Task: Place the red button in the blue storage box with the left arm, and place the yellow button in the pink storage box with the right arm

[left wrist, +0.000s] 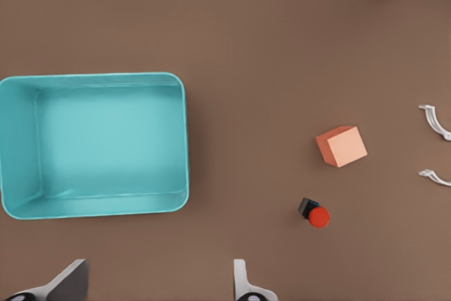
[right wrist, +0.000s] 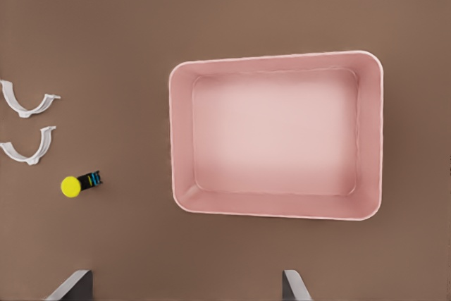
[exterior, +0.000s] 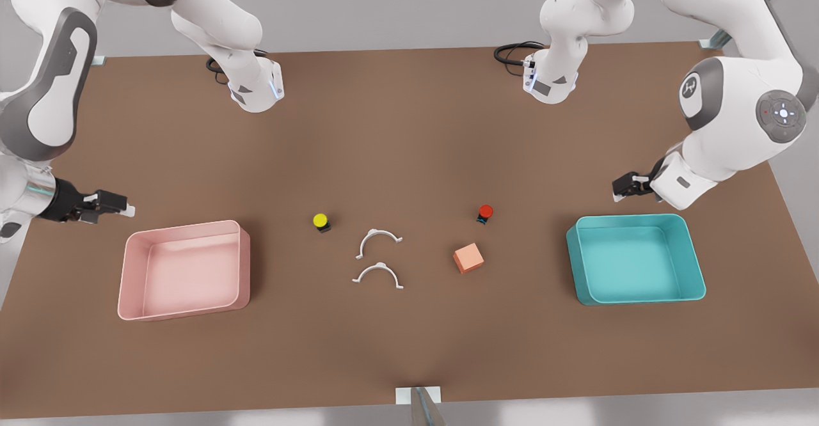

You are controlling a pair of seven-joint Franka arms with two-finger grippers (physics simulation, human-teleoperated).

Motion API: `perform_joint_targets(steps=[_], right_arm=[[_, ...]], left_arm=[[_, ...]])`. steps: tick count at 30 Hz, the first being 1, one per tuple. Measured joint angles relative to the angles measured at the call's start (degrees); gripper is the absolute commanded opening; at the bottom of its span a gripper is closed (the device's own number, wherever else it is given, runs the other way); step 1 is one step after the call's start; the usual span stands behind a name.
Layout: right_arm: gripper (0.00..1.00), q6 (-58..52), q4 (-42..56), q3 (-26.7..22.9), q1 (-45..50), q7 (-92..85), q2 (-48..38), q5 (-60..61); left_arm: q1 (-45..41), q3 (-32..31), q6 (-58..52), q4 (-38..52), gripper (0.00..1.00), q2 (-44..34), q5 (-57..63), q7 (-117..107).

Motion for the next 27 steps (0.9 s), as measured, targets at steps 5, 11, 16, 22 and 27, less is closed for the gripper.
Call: perform_joint_targets(steps=[5, 11, 16, 22, 27], right_arm=[[1.0, -1.54, 2.28, 7.57, 2.81, 3.0, -0.32, -6.16], [1.0, 5.16, -5.68, 19.55, 8.84, 11.8, 2.5, -8.31], [1.0, 19.04, -16.99, 19.9, 17.93, 19.36, 6.94, -12.4], [1.0, 36.23, -29.47, 20.57, 19.12, 27.77, 8.31, -17.05], [1.0, 44.98, -33.26, 20.4, 16.98, 32.95, 8.72, -18.22]], left_arm=[[-13.54, -0.14, 3.73, -2.68, 1.0, 5.4, -0.26, 0.5], [-26.61, -0.18, 21.6, -25.78, 1.0, 4.13, -0.02, 1.1], [-28.75, -0.05, 35.18, -33.51, 1.0, 6.05, 0.71, 1.48], [-28.27, 0.51, 44.12, -34.43, 1.0, 9.96, 1.23, 1.86], [-28.26, 1.19, 47.19, -34.88, 1.0, 12.6, 2.07, 2.14]])
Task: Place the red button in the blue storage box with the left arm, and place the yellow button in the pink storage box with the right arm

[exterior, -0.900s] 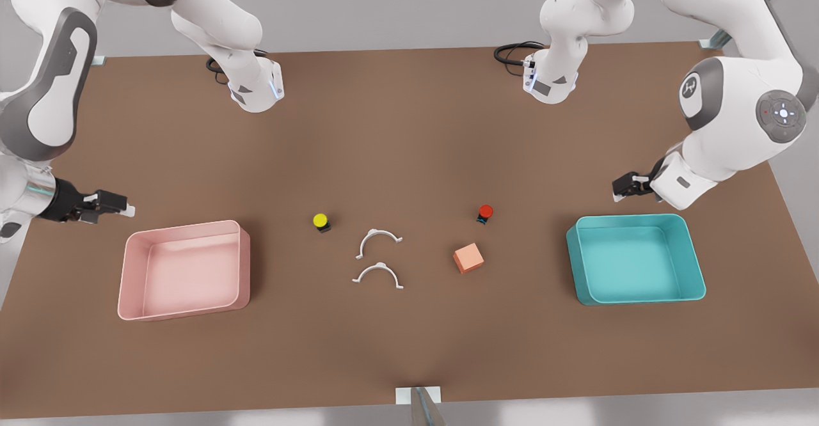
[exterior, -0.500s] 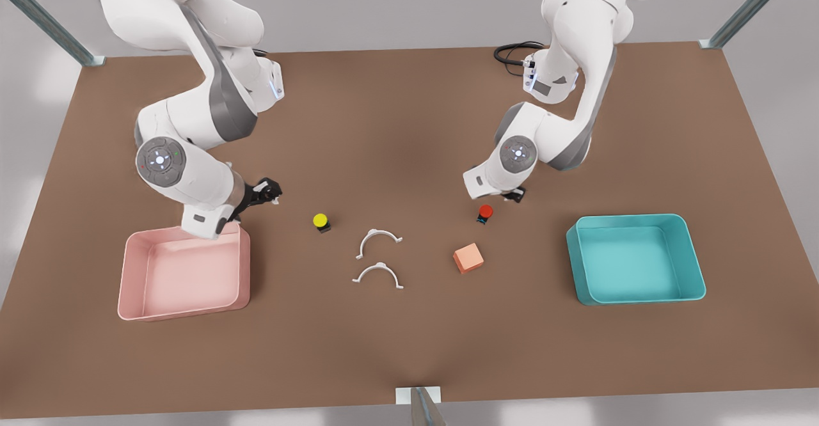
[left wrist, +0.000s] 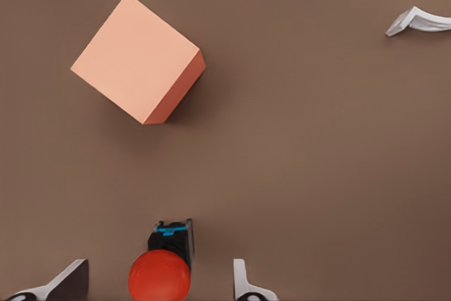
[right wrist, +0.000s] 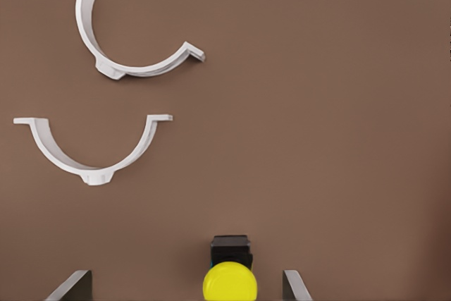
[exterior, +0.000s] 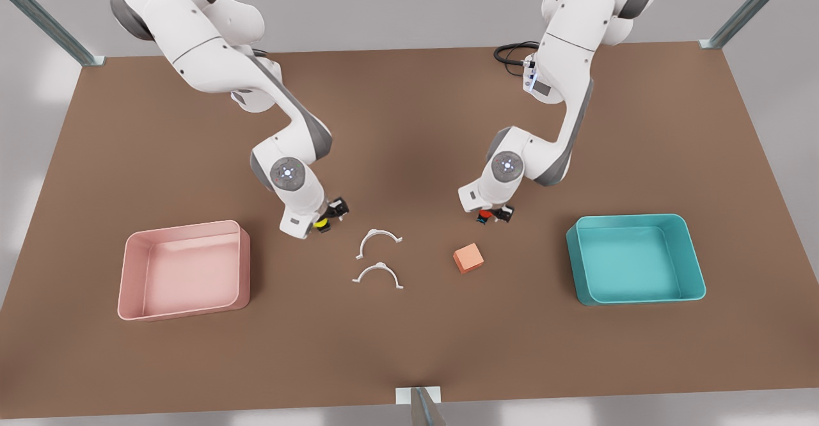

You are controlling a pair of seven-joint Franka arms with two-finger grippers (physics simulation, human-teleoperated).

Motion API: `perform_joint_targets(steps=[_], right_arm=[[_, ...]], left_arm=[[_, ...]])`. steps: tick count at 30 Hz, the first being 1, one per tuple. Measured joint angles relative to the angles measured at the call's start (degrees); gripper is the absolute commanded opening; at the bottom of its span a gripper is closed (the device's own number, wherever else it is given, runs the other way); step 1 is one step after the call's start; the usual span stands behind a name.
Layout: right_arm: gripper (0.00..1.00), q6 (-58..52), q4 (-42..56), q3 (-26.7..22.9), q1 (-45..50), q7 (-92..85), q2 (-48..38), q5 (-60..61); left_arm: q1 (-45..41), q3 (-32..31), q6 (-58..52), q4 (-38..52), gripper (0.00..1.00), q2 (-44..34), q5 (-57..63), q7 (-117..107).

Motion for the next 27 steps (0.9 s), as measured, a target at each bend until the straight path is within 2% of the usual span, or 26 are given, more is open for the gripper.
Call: perform_joint_targets(steps=[5, 6, 7, 8, 12, 16, 20, 22, 24, 27], right_arm=[[1.0, 4.77, -3.53, 0.28, 0.43, 4.2, 0.35, -0.3], [1.0, 5.54, -4.72, 0.32, 0.38, 4.95, 0.23, -0.33], [1.0, 6.41, -5.91, 0.33, 0.2, 5.67, 0.06, -0.34], [1.0, 7.17, -6.67, 0.34, 0.07, 6.34, -0.12, -0.36], [1.0, 9.26, -9.24, 0.31, -0.16, 8.7, -0.5, -0.41], [1.0, 10.3, -11.62, 0.19, -1.54, 10.59, -0.89, -2.56], [1.0, 11.39, -11.84, -0.11, -2.36, 12.11, -0.39, -4.25], [1.0, 11.84, -11.95, -0.16, -2.62, 12.75, 0.06, -5.26], [1.0, 12.54, -12.44, -0.2, -2.68, 13.32, 0.61, -5.85], [1.0, 13.43, -12.86, -0.22, -2.7, 14.07, 1.2, -6.29]], left_arm=[[0.03, 0.35, 2.45, -0.01, 1.0, 5.1, 0.22, 0.17], [0.04, 0.41, 2.97, -0.02, 0.94, 5.71, 0.24, 0.19], [0.04, 0.45, 3.41, -0.02, 0.79, 6.02, 0.29, 0.19], [0.03, 0.47, 3.79, -0.01, 0.69, 6.18, 0.37, 0.15], [0.05, 0.52, 4.79, -0.01, 0.52, 6.33, 0.47, 0.08], [0.06, 1.04, 5.14, 0.33, 0.49, 5.3, 0.55, -0.04], [-0.05, 2.79, 1.74, 3.03, 0.49, -0.36, 0.59, -0.11], [-0.16, 7.5, -1.5, 3.58, 0.49, -5.27, 0.48, 0.62], [-0.21, 15.45, -5.7, 3.73, 0.49, -9.14, -0.72, 2.94], [1.93, 26.9, -10.69, 4.84, 0.49, -9.63, -3.42, 9.15]])
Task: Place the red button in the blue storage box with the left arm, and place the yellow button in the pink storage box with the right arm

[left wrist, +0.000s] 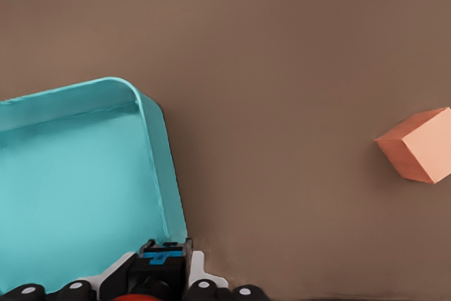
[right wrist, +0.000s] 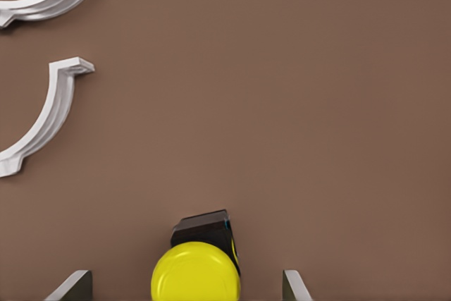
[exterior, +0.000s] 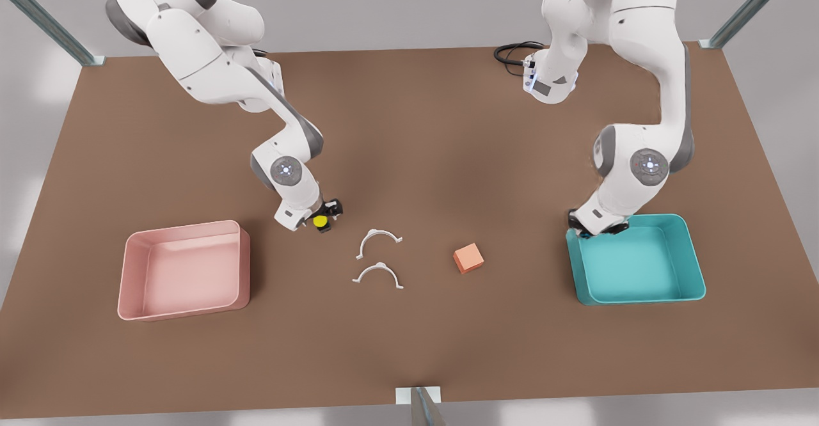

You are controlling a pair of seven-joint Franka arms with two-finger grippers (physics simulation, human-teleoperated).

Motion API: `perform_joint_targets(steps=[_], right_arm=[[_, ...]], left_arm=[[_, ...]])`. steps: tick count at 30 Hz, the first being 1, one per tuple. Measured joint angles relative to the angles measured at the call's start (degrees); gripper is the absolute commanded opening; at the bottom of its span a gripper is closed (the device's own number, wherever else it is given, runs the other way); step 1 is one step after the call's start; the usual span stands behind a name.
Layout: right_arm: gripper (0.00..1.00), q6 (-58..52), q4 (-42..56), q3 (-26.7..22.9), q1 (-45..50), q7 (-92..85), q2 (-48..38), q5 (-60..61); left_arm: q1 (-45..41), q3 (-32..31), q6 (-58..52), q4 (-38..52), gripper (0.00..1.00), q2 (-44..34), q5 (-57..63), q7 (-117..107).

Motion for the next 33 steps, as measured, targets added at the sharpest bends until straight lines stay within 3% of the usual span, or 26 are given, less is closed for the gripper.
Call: perform_joint_targets(steps=[2, 3, 4, 7, 11, 12, 14, 15, 16, 17, 20, 27, 33], right_arm=[[1.0, 1.07, -1.15, -0.11, -0.03, 0.43, 0.57, -0.17], [1.0, 1.91, -1.48, -0.41, -0.1, 0.63, 1.36, -0.63], [1.0, 2.75, -1.53, -0.91, -0.65, 0.82, 1.96, -1.68], [1.0, 4.93, -1.45, -1.37, -1.32, 1.33, 3.18, -3.75], [1.0, 7.66, -1.5, -1.44, -1.29, 1.89, 4.72, -4.82], [0.96, 8.34, -1.52, -1.44, -1.26, 2.0, 4.98, -4.94], [0.77, 9.64, -1.57, -1.48, -1.32, 2.21, 5.29, -5.55], [0.71, 10.22, -1.57, -1.5, -1.36, 2.3, 5.39, -5.99], [0.66, 10.71, -1.57, -1.52, -1.38, 2.39, 5.45, -6.34], [0.6, 11.12, -1.58, -1.55, -1.41, 2.47, 5.5, -6.79], [0.45, 12.07, -1.49, -1.6, -1.63, 2.62, 5.65, -8.15], [0.44, 12.9, 1.49, -1.43, -2.63, 2.55, 4.18, -9.08], [0.45, 5.48, 13.92, -0.71, -4.49, 2.31, 1.44, -9.07]], left_arm=[[4.57, 1.97, -2.18, 2.59, 0.51, 3.38, -2.32, 4.87], [6.42, 2.26, -3.03, 4.43, 0.65, 5.62, -3.62, 7.31], [7.6, 2.42, -3.77, 6.69, 1.0, 8.31, -4.91, 9.72], [9.08, 2.54, -5.49, 10.21, 1.0, 14.49, -9.45, 16.3], [8.24, 2.18, -9.67, 15.93, 1.0, 13.04, -11.65, 18.85], [7.32, 2.19, -11.37, 19.1, 1.0, 11.6, -11.78, 17.91], [5.36, 2.11, -15.33, 26.56, 1.0, 10.03, -11.66, 15.05], [7.96, -2.5, -17.47, 28.9, 1.0, 7.78, -9.42, 13.49], [14.37, -13.15, -19.78, 30.15, 1.0, 4.72, -5.16, 11.86], [18.37, -19.67, -21.88, 30.78, 1.0, 1.89, -1.92, 10.24], [23.11, -29.07, -27.15, 32.48, 1.0, -1.66, 4.0, 5.86], [23.05, -30.72, -33.72, 33.45, 1.0, -1.43, 7.91, -1.94], [23.06, -30.8, -35.64, 33.46, 1.0, -1.42, 8.29, -6.6]])
